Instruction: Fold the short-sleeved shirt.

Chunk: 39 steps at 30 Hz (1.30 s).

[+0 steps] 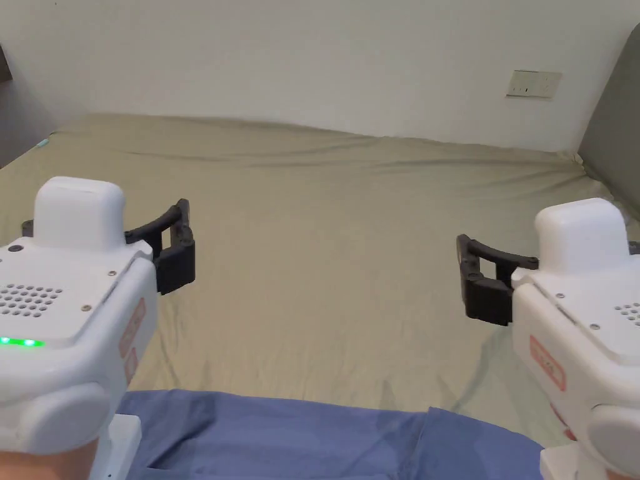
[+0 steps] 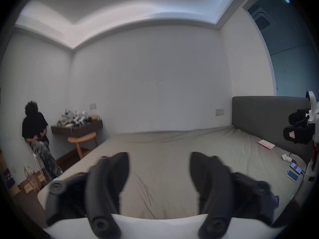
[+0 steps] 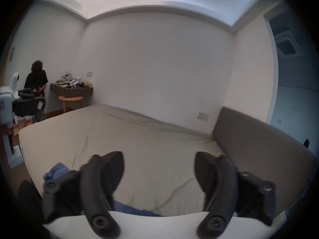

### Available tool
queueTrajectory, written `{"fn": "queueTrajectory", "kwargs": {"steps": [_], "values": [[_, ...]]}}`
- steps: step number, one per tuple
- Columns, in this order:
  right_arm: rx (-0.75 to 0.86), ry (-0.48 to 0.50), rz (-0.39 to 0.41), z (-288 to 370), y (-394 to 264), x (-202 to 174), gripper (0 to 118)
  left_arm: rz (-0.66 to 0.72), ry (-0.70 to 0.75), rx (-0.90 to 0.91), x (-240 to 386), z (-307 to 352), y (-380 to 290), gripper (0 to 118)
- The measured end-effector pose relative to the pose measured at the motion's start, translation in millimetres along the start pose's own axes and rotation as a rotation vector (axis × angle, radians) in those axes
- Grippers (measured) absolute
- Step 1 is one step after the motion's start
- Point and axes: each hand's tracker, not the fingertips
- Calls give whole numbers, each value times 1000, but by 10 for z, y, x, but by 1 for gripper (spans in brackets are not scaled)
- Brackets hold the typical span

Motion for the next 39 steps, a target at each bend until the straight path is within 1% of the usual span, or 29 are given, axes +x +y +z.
{"fn": "queueTrajectory", "kwargs": {"steps": [1, 2, 4, 5, 6, 8, 10, 14, 17, 20, 22, 23, 25, 26, 27, 28, 31, 32, 33, 35, 37, 38, 39], "values": [[17, -9, 11, 23, 6, -70, 68, -7, -6, 9, 64, 23, 9, 48], [26, -17, 12, 48, 6, -156, 48, -24, -3, 23, 150, 48, 14, 33], [39, -17, 15, 46, -10, -245, 5, -52, 7, 61, 262, 69, -21, 9], [44, -15, 8, 61, -13, -283, 2, -75, 9, 71, 324, 88, -31, 3], [45, -10, 5, 67, -15, -309, 2, -93, 8, 72, 367, 98, -36, 0], [53, -28, 11, 61, -39, -335, 2, -103, 0, 76, 403, 111, -61, 0], [61, -57, 42, 45, -54, -365, 2, -120, -5, 79, 430, 113, -67, 0], [49, -52, 25, -11, -71, -344, 2, -152, -20, 71, 433, 81, -86, 0], [38, -65, 45, -63, -128, -347, 2, -162, -45, 31, 404, -2, -159, 0], [7, -49, 45, -130, -211, -327, 2, -152, -94, -71, 312, -151, -342, 0], [-21, -38, 47, -191, -296, -315, 2, -117, -171, -159, 174, -260, -554, 0], [-46, -32, 53, -233, -352, -308, 2, -97, -204, -233, 84, -320, -715, 0], [-78, -20, 50, -283, -470, -293, 2, -86, -223, -372, -123, -459, -1081, 0], [-105, -13, 46, -330, -537, -280, 2, -68, -230, -442, -278, -539, -1299, 3], [-126, -11, 44, -374, -596, -266, 2, -35, -226, -508, -423, -604, -1494, 20], [-142, -11, 39, -396, -647, -260, 2, 11, -224, -581, -592, -672, -1652, 60], [-200, 5, 28, -513, -789, -216, 2, 258, -238, -789, -1213, -850, -2128, 89], [-212, 1, 29, -531, -825, -215, 2, 350, -234, -820, -1437, -882, -2282, 107], [-222, 1, 28, -548, -849, -207, 2, 398, -236, -842, -1595, -896, -2371, 113], [-247, 11, 14, -585, -895, -173, 2, 540, -224, -872, -1876, -918, -2515, 112], [-265, 19, 0, -595, -912, -169, 2, 689, -293, -928, -2109, -954, -2689, 112], [-273, 23, -5, -609, -921, -166, 2, 785, -355, -945, -2213, -964, -2808, 112], [-278, 24, -7, -618, -927, -169, 2, 861, -377, -948, -2273, -946, -2910, 112]]}}
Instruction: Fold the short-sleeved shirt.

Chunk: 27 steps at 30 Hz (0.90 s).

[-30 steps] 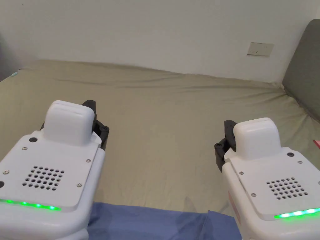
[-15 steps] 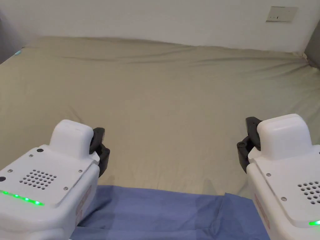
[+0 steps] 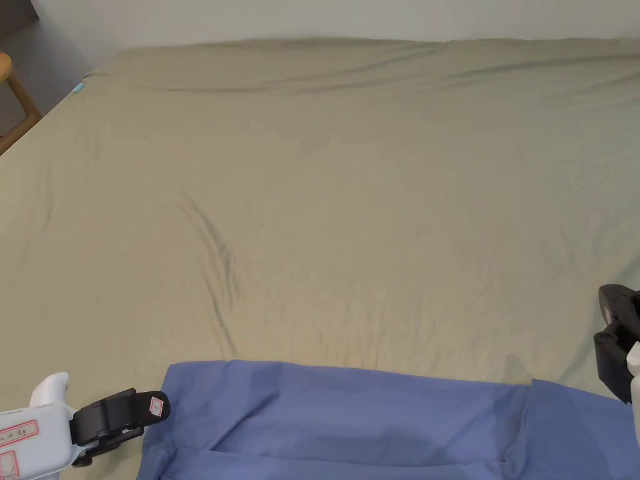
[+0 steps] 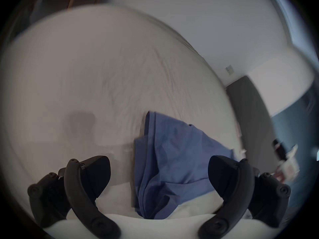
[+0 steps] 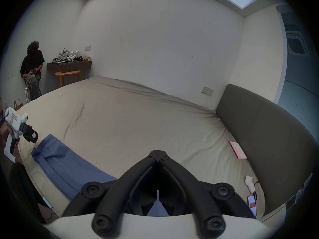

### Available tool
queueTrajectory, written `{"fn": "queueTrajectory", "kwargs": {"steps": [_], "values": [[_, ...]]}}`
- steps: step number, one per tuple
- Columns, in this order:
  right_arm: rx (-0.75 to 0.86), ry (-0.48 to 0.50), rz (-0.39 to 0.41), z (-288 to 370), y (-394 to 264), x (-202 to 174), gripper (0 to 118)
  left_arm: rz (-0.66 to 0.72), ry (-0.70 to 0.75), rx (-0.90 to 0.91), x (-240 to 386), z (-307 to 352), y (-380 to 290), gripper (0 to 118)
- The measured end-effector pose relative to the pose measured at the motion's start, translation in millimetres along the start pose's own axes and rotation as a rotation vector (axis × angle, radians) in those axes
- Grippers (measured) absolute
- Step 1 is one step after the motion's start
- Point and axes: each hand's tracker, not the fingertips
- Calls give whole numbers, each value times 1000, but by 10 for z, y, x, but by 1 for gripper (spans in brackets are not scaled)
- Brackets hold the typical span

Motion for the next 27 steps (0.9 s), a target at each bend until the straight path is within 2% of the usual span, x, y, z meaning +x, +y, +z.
{"fn": "queueTrajectory", "kwargs": {"steps": [2, 5, 7, 8, 9, 10, 11, 12, 13, 14, 15, 22, 24, 27], "values": [[-6, 3, 1, 9, 6, -23, 2, 74, -83, -57, -155, -89, -9, 112], [-16, 16, 1, 17, 16, -48, 2, 42, -162, -2, -312, -108, -4, 115], [-18, 24, 1, 30, 33, -71, 2, 142, -245, -29, -384, -164, 30, 112], [-15, 31, 2, 37, 43, -84, 2, 221, -324, -70, -374, -256, -44, 105], [-14, 36, 4, 48, 54, -104, 2, 272, -350, -112, -340, -387, -121, 93], [-14, 39, 7, 50, 64, -120, 2, 245, -297, -119, -290, -483, -182, 68], [-12, 41, 10, 56, 72, -135, 2, 154, -254, -86, -246, -546, -233, 45], [-11, 43, 11, 64, 82, -145, 2, 143, -215, -100, -184, -606, -228, 22], [-10, 46, 12, 76, 93, -157, 2, 177, -168, -125, -199, -677, -257, 11], [-8, 53, 12, 94, 103, -162, 2, 229, -172, -106, -266, -706, -290, 10], [-6, 56, 13, 109, 112, -164, 2, 283, -291, -76, -303, -683, -288, 10], [-4, 45, 25, 166, 124, -120, 2, -70, 58, -40, 195, -549, -212, 9], [-3, 38, 28, 187, 133, -110, 2, -158, 124, -49, 536, -509, -212, 9], [3, 33, 26, 232, 145, -88, 2, -239, 168, -47, 712, -457, -201, 9]]}}
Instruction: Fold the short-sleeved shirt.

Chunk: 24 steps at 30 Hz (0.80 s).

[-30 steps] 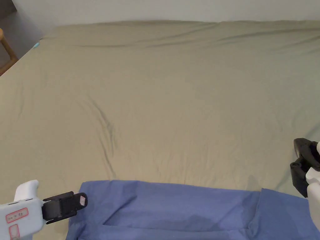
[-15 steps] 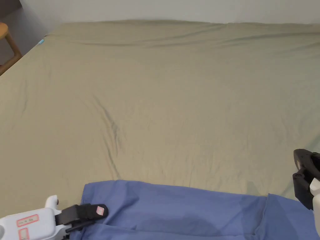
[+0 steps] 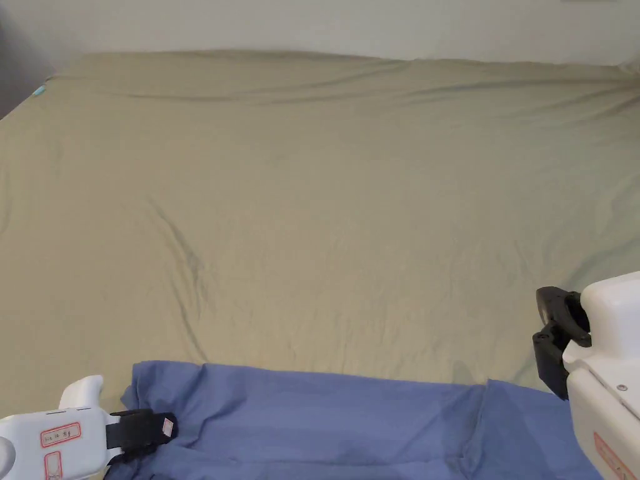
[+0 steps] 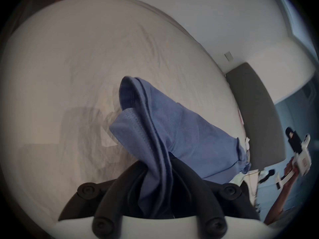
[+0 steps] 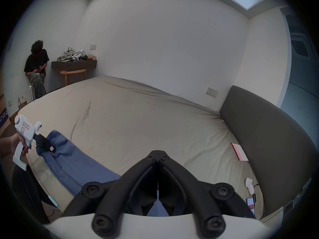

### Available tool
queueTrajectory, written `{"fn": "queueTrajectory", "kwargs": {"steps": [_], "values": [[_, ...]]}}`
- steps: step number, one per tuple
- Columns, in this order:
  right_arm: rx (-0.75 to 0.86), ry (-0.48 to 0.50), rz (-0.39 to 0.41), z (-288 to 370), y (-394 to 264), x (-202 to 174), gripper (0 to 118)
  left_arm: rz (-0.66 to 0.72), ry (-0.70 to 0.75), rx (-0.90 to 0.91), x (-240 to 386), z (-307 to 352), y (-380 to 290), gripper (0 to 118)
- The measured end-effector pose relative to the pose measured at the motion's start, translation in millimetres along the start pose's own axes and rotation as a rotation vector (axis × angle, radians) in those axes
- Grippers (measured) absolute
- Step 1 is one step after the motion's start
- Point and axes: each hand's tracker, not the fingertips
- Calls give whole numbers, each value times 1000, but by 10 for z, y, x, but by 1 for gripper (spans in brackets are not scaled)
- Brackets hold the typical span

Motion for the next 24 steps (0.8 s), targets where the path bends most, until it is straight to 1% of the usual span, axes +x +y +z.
{"fn": "queueTrajectory", "kwargs": {"steps": [2, 3, 7, 10, 12, 16, 19, 21, 24], "values": [[2, -4, 0, 25, 4, 10, 2, -25, 22, 26, 6, 67, 29, 8], [3, -5, 1, 34, 4, 15, 2, -22, 39, 30, 2, 118, 44, 8], [2, -9, -2, 52, 5, 31, 2, 16, 27, 53, -138, 282, 93, 6], [2, -11, -5, 63, 0, 42, 2, 1, 78, 71, -325, 368, 115, 6], [1, -14, -7, 70, -5, 51, 2, 16, 92, 85, -400, 456, 118, 5], [1, -18, -15, 100, -7, 77, 2, 38, 127, 145, -385, 632, 128, 4], [5, -19, -19, 126, 0, 93, 2, 36, 117, 156, -335, 688, 133, 4], [10, -19, -23, 150, 9, 103, 2, 17, 92, 157, -163, 754, 127, 4], [18, -19, -25, 183, 17, 122, 2, -21, 10, 172, 156, 821, 144, 4]]}}
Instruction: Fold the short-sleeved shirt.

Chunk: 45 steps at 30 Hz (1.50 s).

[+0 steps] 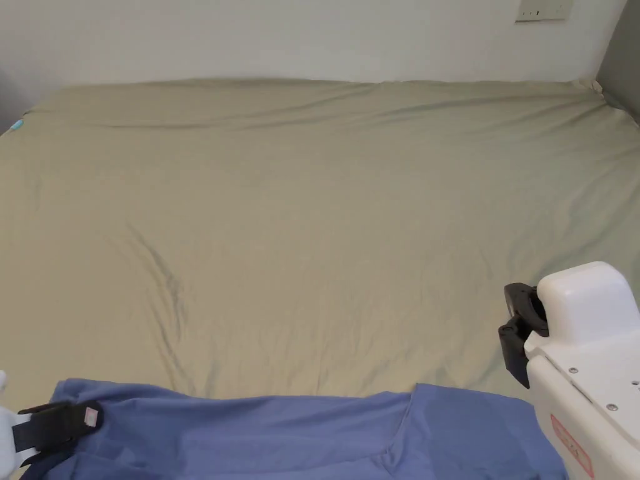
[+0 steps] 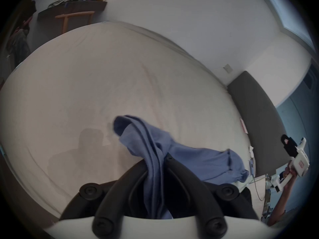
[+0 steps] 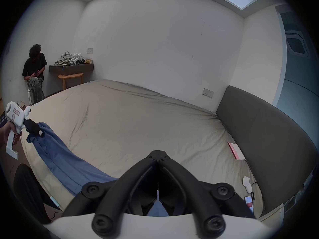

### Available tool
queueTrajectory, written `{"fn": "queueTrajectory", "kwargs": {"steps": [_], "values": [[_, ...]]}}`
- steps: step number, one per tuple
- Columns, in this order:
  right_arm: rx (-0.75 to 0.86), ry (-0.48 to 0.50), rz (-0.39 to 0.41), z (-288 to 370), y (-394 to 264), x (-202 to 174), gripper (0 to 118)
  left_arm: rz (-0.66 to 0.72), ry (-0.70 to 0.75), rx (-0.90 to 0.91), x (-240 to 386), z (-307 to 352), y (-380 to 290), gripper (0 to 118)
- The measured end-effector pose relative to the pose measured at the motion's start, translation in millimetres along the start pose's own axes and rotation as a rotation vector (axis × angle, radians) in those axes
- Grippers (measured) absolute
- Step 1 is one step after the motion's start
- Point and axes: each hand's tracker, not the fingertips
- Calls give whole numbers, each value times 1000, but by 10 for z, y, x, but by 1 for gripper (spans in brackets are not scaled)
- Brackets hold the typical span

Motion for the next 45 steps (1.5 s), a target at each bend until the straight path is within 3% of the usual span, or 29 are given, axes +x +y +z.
{"fn": "queueTrajectory", "kwargs": {"steps": [7, 10, 23, 24, 26, 27, 28, 29, 33, 34, 35, 36, 37, 43, 45], "values": [[11, 4, -6, 79, -9, 41, 2, -196, -76, -58, 1018, -223, -28, 4], [15, 4, -14, 110, -34, 74, 2, -207, -121, -111, 1311, -544, -107, 4], [-5, -25, -64, 135, -222, 398, 2, -272, 14, -330, 2183, -1875, -845, 6], [-9, -27, -67, 129, -234, 417, 2, -264, 31, -328, 2204, -1924, -870, 17], [-14, -33, -72, 121, -257, 445, 2, -203, -34, -330, 2213, -1939, -874, 73], [-17, -34, -74, 116, -266, 458, 2, -142, -121, -352, 2194, -1931, -851, 93], [-21, -33, -74, 112, -271, 466, 2, -97, -180, -361, 2190, -1898, -826, 105], [-22, -34, -73, 109, -276, 472, 2, -62, -238, -353, 2196, -1821, -778, 105], [-24, -38, -75, 115, -270, 484, 2, -85, -277, -195, 2065, -1472, -533, 103], [-22, -38, -76, 115, -266, 485, 2, -109, -254, -156, 2013, -1394, -476, 89], [-19, -38, -76, 116, -262, 481, 2, -139, -199, -108, 1967, -1314, -431, 64], [-18, -37, -75, 118, -255, 472, 2, -181, -125, -69, 1928, -1263, -403, 28], [-16, -36, -74, 120, -251, 460, 2, -217, -51, -41, 2041, -1136, -410, 0], [-14, -19, -61, 150, -229, 361, 2, -446, 132, -92, 1846, -1352, -654, 0], [-15, -13, -59, 164, -232, 342, 2, -498, 125, -121, 1793, -1462, -848, 0]]}}
